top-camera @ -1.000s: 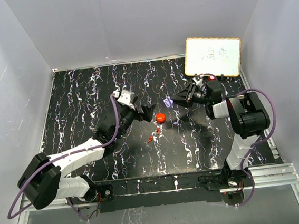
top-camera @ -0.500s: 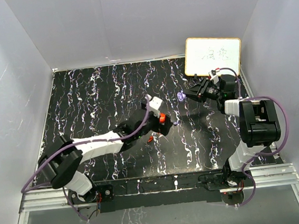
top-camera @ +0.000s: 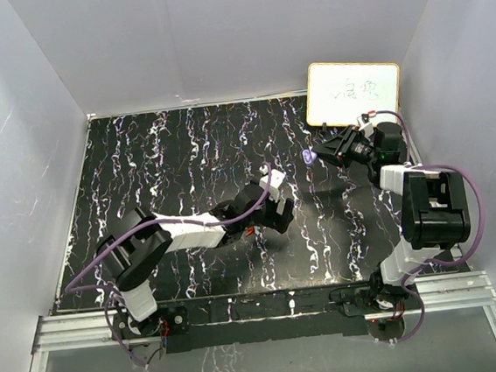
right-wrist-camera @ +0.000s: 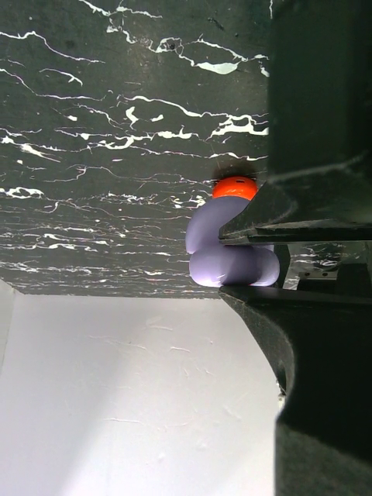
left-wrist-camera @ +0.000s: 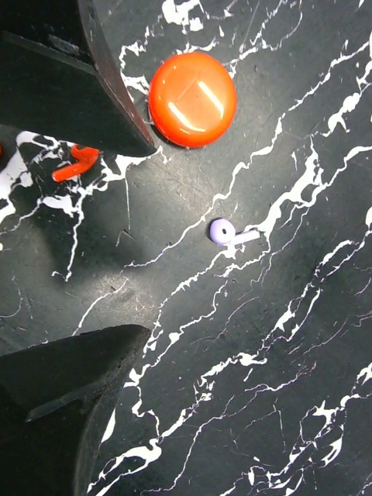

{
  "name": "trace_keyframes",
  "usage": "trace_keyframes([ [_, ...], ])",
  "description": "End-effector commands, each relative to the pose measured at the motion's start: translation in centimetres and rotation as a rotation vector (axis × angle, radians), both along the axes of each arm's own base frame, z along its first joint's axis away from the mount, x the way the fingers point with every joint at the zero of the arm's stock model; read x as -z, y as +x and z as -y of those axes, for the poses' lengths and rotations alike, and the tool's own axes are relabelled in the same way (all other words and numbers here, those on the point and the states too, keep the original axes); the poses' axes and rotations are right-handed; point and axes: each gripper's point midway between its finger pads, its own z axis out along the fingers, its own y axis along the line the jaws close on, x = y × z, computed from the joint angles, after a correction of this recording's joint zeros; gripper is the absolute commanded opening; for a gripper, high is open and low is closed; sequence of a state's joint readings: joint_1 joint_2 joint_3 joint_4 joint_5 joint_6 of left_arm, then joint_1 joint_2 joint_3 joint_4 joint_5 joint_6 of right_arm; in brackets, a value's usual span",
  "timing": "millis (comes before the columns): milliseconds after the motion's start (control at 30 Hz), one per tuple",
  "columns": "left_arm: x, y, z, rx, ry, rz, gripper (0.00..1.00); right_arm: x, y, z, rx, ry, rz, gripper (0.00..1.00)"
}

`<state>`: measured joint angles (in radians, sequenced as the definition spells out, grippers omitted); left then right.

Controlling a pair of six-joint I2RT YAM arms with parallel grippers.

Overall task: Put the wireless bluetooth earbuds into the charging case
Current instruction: Pick up the earbud from the center of the board.

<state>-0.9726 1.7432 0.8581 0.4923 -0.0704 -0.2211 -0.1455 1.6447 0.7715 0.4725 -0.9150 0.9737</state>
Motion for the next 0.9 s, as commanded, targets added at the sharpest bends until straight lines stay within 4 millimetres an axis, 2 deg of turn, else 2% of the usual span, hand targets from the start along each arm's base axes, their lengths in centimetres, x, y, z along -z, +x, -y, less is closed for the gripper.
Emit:
trace_keyframes([
  [0,-2.0,0.4,2.3,0.03,-0.073,0.0,0.86,-3.4,0.8,0.6,0.0,-0.019,0.118,0.0],
  [200,-1.0,0.6,3.3,0.035,-0.061,-0.033,0.8,-3.6,0.8,0.9,0.004,-0.018,0.122,0.0],
  [400,0.8,1.5,2.9,-0.022,-0.006,-0.05,0.73,-3.8,0.7,1.0,0.007,-0.019,0.126,0.0],
  [867,2.5,2.9,2.3,-0.083,0.054,-0.026,0.62,-3.7,0.5,1.2,0.007,-0.019,0.125,0.0],
])
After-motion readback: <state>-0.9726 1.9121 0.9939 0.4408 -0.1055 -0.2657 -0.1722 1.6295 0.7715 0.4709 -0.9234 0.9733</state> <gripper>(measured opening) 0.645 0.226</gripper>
